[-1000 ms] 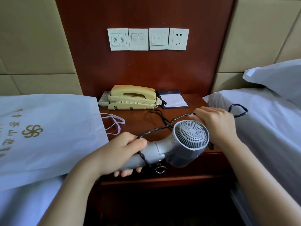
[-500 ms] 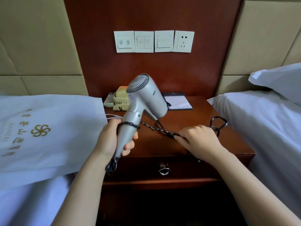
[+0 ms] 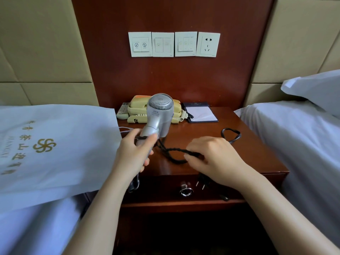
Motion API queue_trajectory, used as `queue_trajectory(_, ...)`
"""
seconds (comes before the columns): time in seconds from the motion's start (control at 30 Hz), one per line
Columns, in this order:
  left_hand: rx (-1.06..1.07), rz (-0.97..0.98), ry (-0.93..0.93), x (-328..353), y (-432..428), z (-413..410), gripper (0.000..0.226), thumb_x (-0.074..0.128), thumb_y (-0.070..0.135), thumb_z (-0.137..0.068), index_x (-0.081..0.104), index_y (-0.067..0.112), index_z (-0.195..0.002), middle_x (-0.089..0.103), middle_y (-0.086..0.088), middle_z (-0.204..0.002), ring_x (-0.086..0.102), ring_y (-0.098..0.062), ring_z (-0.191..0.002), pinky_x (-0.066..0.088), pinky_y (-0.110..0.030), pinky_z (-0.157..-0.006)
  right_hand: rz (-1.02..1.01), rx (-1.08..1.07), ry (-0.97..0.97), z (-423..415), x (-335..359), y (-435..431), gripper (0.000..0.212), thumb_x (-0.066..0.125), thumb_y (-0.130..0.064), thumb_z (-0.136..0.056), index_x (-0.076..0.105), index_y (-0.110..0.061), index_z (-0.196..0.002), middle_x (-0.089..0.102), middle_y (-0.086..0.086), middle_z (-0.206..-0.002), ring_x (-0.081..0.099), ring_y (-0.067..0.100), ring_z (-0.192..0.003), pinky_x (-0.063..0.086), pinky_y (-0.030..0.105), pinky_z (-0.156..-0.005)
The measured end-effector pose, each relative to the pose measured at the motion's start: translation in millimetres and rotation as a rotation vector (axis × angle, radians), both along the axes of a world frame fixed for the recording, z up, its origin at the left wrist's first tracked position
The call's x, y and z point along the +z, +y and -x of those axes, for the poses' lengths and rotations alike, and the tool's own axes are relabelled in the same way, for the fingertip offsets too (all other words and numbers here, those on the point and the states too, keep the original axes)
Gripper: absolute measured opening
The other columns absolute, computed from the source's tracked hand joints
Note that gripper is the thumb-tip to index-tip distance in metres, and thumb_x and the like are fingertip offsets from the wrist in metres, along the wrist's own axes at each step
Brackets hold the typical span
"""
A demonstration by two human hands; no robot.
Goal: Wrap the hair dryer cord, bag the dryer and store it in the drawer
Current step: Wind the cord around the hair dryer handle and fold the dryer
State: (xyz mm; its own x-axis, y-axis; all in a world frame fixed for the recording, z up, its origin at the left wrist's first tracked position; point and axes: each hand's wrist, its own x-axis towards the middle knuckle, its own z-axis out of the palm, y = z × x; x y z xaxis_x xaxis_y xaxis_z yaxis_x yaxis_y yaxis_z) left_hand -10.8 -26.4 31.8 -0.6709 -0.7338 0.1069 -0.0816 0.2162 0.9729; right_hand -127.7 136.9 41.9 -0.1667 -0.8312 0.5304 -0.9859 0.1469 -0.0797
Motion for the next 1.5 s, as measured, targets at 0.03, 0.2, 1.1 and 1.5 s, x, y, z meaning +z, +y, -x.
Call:
queue_trajectory(0.03,-0.008,0.072,-0.048,-0.9,1.4,-1.0,0.031,0.066,0.035,-0.081,0.055,0.028,-0.109,0.06,-0.003,-0.07,0.048,-0.016,-0.045,0.036,-0.023,-0.041,0.01,-0.001,-0.008,0.2,0.8,-0.5,0.033,0.042,-0.034,-0.084,0.051,-0.011,-0.062,0.049,-0.002,-0.058,0.045,0.018,-0.057,0.04,0.038,-0.049)
queue_trajectory(0.2,0.039,0.433,-0.177,1.5,13.3,-4.0,0.042,0.076,0.029,-0.071,0.049,0.036,-0.103,0.059,0.013,-0.079,0.056,-0.004,-0.069,0.042,-0.02,-0.057,0.06,0.008,-0.01,-4.3,9.5,-5.7,0.032,0.041,-0.032,-0.086,0.051,-0.011,-0.064,0.048,-0.003,-0.06,0.045,0.017,-0.058,0.039,0.037,-0.049)
queue_trajectory(1.1,0.168,0.546,-0.33,4.8,-11.5,-5.5,0.028,0.039,0.046,-0.091,0.054,0.024,-0.083,0.054,-0.006,-0.075,0.053,-0.035,-0.078,0.042,-0.035,-0.065,0.033,0.131,-0.851,2.9,22.7,18.0,0.039,0.064,-0.03,-0.082,0.046,-0.006,-0.058,0.028,0.001,-0.053,0.025,0.008,-0.049,0.022,0.018,-0.045)
queue_trajectory(1.5,0.154,0.634,-0.458,11.0,-17.4,-36.0,0.022,0.043,0.036,-0.089,0.059,0.022,-0.087,0.057,-0.009,-0.072,0.054,-0.036,-0.07,0.041,-0.033,-0.059,0.329,-0.736,-0.038,56.7,15.6,13.7,0.054,0.049,-0.053,-0.089,0.044,-0.011,-0.055,0.031,-0.003,-0.045,0.038,0.028,-0.052,0.021,0.026,-0.046)
